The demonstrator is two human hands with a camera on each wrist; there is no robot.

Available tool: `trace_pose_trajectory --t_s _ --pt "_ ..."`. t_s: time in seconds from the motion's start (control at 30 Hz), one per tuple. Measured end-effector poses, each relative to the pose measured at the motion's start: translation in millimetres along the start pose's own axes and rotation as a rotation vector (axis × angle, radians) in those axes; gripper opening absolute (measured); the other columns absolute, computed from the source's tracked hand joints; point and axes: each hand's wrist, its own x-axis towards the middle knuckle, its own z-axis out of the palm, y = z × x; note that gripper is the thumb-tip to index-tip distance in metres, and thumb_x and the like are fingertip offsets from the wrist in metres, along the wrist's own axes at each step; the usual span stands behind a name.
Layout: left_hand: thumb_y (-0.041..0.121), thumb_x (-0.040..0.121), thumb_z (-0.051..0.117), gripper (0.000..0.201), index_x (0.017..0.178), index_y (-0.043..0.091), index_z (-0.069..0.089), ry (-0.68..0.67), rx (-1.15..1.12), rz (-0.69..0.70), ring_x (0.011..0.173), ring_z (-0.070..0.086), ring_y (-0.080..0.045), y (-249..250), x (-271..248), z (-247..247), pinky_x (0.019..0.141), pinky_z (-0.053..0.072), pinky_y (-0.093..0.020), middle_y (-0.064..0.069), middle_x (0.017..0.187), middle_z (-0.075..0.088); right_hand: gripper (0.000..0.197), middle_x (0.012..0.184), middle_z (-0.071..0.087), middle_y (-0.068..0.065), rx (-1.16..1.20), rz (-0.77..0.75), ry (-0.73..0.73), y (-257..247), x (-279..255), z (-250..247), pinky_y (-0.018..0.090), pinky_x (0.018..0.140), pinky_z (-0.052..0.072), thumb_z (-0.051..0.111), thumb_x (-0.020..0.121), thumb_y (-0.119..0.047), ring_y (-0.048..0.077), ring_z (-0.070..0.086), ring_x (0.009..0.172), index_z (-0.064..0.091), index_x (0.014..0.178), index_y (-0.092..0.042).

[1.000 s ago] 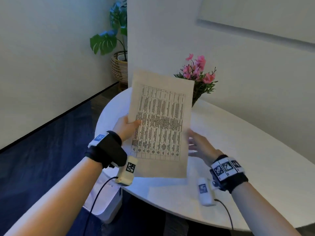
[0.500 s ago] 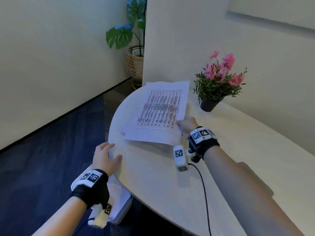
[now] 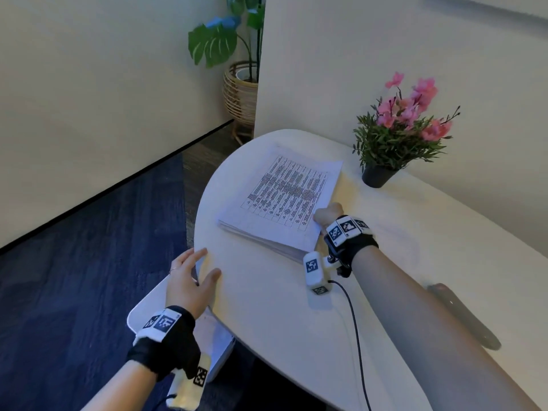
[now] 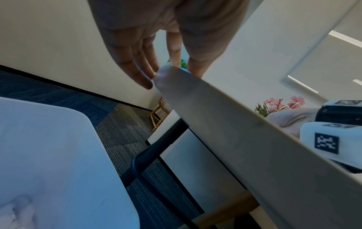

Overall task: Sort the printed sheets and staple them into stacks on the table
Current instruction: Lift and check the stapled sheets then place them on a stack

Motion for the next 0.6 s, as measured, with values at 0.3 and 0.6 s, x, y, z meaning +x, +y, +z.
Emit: trace_pose_trajectory --t_s 0.3,0.6 --pt "0.019 0.084 0.070 0.049 0.130 0.019 0.055 0.025 0.000 0.051 0.130 0.038 -0.019 -2 -3 1 0.095 0.039 -0.021 -0.002 0.140 0.043 0.040 0.060 0.024 0.002 -0.232 -0.068 0.017 4 -5 -6 0.025 0.044 0.021 0.045 0.093 0.000 0.017 0.023 0.049 0.024 0.064 -0.017" --pt "0.020 0.084 0.070 0.052 0.132 0.014 0.053 0.049 0.024 0.033 0.131 0.037 -0.022 3 -6 3 0.108 0.034 -0.040 -0.005 0.143 0.039 0.064 0.140 0.017 0.019 -0.426 -0.035 0.096 6 -16 3 0.042 0.086 0.041 0.068 0.084 -0.035 0.038 0.034 0.121 0.035 0.130 -0.006"
